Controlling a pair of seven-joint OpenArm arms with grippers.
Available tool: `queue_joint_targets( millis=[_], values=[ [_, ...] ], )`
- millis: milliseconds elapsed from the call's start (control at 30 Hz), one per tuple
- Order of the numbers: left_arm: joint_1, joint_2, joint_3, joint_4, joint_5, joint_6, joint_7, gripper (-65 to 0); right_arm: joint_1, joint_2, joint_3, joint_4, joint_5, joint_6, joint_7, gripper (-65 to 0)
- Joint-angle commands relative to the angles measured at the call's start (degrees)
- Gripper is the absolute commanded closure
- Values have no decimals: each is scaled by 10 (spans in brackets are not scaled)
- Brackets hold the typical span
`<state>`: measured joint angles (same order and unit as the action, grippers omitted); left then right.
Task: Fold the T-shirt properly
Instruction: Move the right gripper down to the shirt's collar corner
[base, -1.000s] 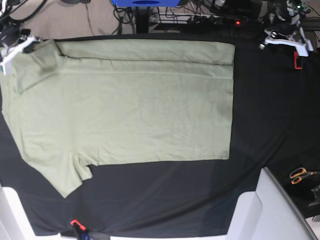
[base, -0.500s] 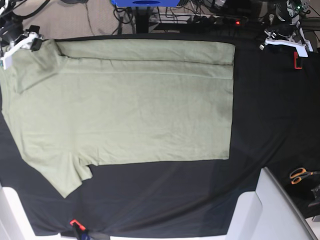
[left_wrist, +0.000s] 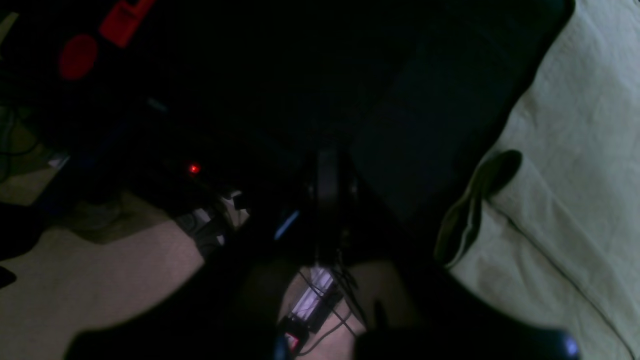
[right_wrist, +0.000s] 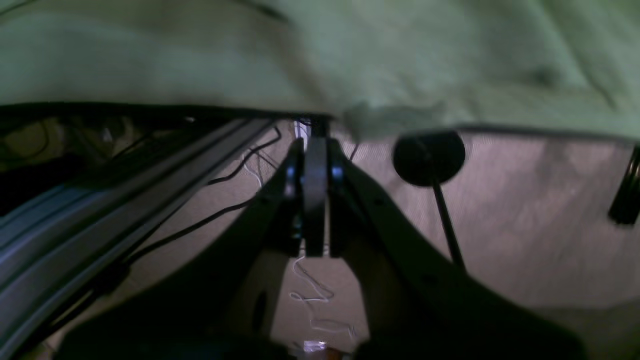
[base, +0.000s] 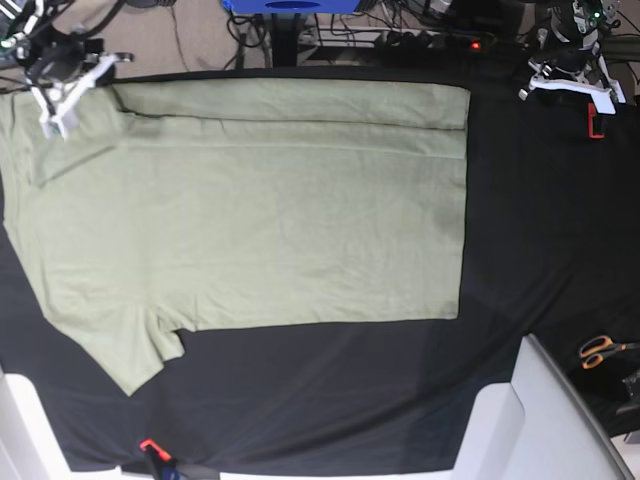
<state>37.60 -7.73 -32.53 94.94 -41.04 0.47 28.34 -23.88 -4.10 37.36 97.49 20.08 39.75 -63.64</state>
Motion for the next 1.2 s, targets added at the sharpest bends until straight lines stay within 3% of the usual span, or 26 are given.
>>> queue_joint_targets(
  millis=[0, 400, 700, 1167],
  values=[
    [4, -6, -4, 7, -5, -2, -9, 0, -3, 4, -7, 11, 3, 3, -7, -2],
    [4, -6, -6, -18, -5, -2, -11, 0, 24, 0, -44, -34, 0, 3, -2, -2],
    [4, -6, -5, -17, -5, -2, -11, 0, 28, 26, -44, -80, 0, 3, 63, -2],
    [3, -6, -7, -17, -5, -2, -11, 0, 69, 35, -44, -80, -24, 3, 63, -2]
  ],
)
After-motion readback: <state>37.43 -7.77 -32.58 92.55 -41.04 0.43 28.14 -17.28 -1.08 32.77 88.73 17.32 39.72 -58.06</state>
